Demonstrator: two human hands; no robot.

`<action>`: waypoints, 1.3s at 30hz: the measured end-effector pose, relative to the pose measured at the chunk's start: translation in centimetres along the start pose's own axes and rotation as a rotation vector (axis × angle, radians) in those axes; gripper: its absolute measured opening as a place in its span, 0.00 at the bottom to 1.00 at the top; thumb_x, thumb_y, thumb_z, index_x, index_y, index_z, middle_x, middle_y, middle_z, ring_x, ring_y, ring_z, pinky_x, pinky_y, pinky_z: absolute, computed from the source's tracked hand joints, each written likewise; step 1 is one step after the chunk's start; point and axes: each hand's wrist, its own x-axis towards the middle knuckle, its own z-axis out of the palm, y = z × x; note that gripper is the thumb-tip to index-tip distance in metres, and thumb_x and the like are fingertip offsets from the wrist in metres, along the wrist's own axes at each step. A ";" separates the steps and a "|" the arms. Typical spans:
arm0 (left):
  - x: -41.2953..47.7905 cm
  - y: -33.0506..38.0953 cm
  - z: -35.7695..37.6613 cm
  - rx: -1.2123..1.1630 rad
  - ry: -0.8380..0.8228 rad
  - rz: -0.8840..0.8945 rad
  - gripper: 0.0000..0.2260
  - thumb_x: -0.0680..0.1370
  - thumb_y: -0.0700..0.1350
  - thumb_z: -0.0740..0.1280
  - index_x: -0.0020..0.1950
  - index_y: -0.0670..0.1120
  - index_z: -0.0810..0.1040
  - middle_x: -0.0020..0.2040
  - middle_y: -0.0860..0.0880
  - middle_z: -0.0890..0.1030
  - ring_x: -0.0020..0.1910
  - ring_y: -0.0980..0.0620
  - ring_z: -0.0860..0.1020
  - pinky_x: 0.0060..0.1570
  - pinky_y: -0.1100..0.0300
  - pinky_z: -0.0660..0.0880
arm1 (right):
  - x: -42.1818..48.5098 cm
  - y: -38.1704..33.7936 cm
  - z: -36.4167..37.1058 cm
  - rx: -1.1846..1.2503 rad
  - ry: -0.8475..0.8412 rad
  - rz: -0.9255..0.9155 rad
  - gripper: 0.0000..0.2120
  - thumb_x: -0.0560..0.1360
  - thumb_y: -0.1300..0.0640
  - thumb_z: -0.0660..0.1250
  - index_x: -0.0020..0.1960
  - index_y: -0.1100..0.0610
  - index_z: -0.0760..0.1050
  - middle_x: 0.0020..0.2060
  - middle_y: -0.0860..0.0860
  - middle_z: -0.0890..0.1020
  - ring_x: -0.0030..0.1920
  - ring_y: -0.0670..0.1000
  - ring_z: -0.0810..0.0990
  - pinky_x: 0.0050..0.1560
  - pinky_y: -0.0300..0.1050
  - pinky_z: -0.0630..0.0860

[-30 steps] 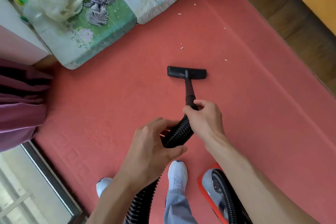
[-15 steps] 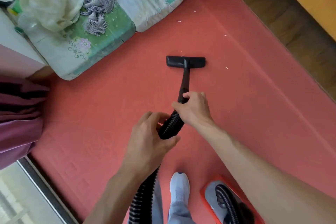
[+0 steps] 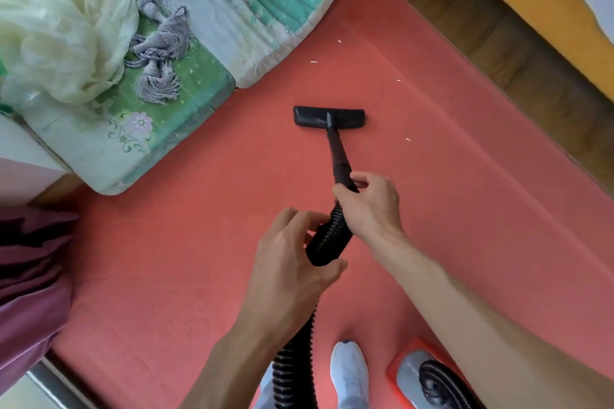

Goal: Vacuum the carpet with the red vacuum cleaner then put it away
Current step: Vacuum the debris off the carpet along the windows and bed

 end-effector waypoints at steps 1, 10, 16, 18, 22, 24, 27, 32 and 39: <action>-0.3 0.4 -0.4 -0.023 -0.020 0.015 0.20 0.66 0.40 0.79 0.54 0.54 0.82 0.48 0.58 0.78 0.48 0.60 0.78 0.43 0.68 0.74 | -0.7 -0.1 -0.5 0.024 0.007 0.024 0.19 0.68 0.50 0.68 0.57 0.54 0.80 0.55 0.52 0.79 0.48 0.48 0.79 0.47 0.41 0.73; -1.5 3.4 -1.8 -0.028 -0.221 0.119 0.21 0.65 0.43 0.81 0.56 0.52 0.83 0.49 0.57 0.79 0.49 0.56 0.80 0.44 0.70 0.74 | -5.2 0.5 -4.9 0.188 0.112 0.193 0.15 0.64 0.51 0.69 0.46 0.60 0.83 0.43 0.55 0.83 0.46 0.56 0.81 0.50 0.54 0.78; 0.6 3.4 1.8 0.026 -0.275 0.083 0.18 0.65 0.44 0.80 0.52 0.55 0.82 0.47 0.56 0.80 0.47 0.57 0.79 0.43 0.68 0.74 | -2.7 3.5 -5.7 0.267 0.179 0.259 0.16 0.69 0.59 0.71 0.51 0.70 0.77 0.51 0.64 0.81 0.53 0.63 0.79 0.56 0.59 0.76; 1.6 3.0 3.0 0.058 -0.284 0.075 0.19 0.64 0.45 0.81 0.52 0.55 0.83 0.47 0.56 0.80 0.46 0.58 0.79 0.43 0.71 0.73 | -1.5 4.5 -5.7 0.300 0.190 0.265 0.15 0.70 0.59 0.71 0.52 0.67 0.79 0.53 0.60 0.83 0.52 0.60 0.80 0.58 0.57 0.77; 3.3 2.8 5.7 0.103 -0.247 0.042 0.19 0.64 0.44 0.81 0.54 0.53 0.84 0.47 0.56 0.80 0.45 0.63 0.79 0.41 0.75 0.70 | 1.4 5.9 -5.4 0.302 0.204 0.234 0.22 0.69 0.56 0.72 0.62 0.59 0.79 0.58 0.53 0.80 0.58 0.52 0.79 0.62 0.51 0.75; 4.2 3.1 6.9 0.099 -0.235 0.029 0.19 0.65 0.43 0.81 0.53 0.53 0.84 0.46 0.56 0.80 0.45 0.65 0.78 0.41 0.76 0.70 | 2.8 6.3 -5.7 0.319 0.207 0.217 0.23 0.69 0.55 0.72 0.63 0.57 0.79 0.60 0.53 0.79 0.59 0.51 0.79 0.63 0.50 0.75; 5.5 3.8 8.0 0.112 -0.217 0.021 0.18 0.65 0.42 0.80 0.53 0.53 0.84 0.46 0.56 0.81 0.45 0.66 0.79 0.41 0.75 0.71 | 4.8 6.5 -6.4 0.302 0.192 0.182 0.24 0.69 0.54 0.71 0.65 0.56 0.78 0.61 0.53 0.77 0.59 0.50 0.78 0.63 0.46 0.74; 5.4 5.5 8.4 0.063 -0.207 0.045 0.20 0.65 0.39 0.80 0.53 0.55 0.84 0.46 0.56 0.82 0.45 0.64 0.80 0.41 0.75 0.71 | 4.8 6.6 -8.5 0.394 0.256 0.233 0.20 0.65 0.54 0.72 0.57 0.57 0.83 0.52 0.50 0.83 0.49 0.48 0.82 0.55 0.49 0.79; 4.4 8.1 6.2 0.007 -0.372 0.112 0.22 0.65 0.36 0.80 0.53 0.56 0.85 0.48 0.58 0.83 0.46 0.57 0.82 0.46 0.71 0.74 | -0.1 6.7 -10.8 0.610 0.391 0.318 0.08 0.67 0.61 0.68 0.35 0.66 0.75 0.27 0.50 0.69 0.32 0.50 0.66 0.34 0.44 0.66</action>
